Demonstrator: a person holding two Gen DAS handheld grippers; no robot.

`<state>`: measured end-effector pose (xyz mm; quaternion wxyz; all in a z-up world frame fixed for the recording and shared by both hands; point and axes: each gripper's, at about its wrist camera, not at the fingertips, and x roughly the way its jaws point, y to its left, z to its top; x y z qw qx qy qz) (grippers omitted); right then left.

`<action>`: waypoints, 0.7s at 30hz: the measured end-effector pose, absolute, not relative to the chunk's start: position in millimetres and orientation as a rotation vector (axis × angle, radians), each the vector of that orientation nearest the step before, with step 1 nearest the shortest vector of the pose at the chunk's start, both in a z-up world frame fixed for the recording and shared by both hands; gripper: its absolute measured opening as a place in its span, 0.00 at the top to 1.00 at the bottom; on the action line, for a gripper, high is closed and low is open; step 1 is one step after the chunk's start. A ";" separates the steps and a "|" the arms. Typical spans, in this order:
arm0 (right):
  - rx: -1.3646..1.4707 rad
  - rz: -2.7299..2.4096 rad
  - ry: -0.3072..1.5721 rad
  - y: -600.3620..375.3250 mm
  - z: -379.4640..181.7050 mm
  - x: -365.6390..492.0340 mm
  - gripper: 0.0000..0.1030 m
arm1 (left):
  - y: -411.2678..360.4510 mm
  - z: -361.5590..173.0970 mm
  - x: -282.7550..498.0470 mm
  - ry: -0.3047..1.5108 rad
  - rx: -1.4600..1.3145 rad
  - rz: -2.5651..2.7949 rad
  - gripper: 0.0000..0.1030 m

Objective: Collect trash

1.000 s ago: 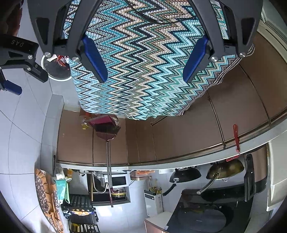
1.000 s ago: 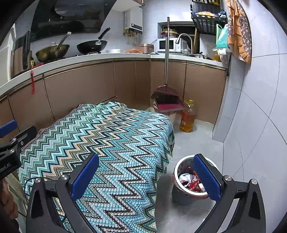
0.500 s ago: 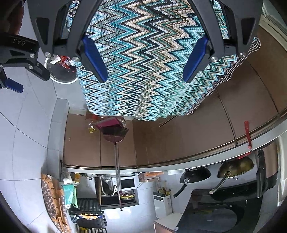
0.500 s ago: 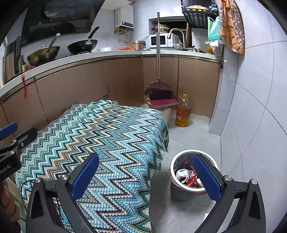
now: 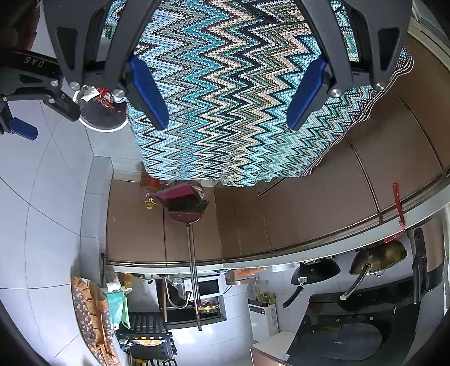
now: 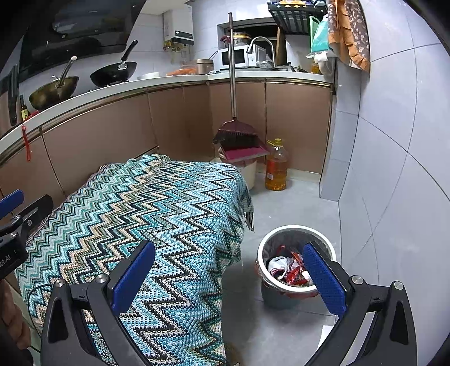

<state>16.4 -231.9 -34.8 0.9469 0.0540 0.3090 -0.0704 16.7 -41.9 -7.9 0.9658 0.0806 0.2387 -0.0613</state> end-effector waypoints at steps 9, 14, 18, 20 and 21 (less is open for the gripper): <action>0.104 -0.148 0.635 -228.1 -36.3 18.8 0.00 | -39.4 -9.8 21.5 0.503 0.159 -0.126 0.17; 0.101 -0.150 0.635 -225.9 -36.3 19.3 0.00 | -38.0 -10.3 22.7 0.508 0.160 -0.119 0.17; 0.101 -0.150 0.635 -225.3 -36.1 19.4 0.00 | -36.4 -10.5 22.9 0.511 0.160 -0.116 0.17; 0.101 -0.150 0.635 -225.7 -36.0 19.5 0.00 | -37.3 -10.5 22.4 0.513 0.162 -0.119 0.17; 0.100 -0.150 0.635 -225.3 -36.0 19.6 0.00 | -36.9 -10.5 22.6 0.514 0.163 -0.118 0.17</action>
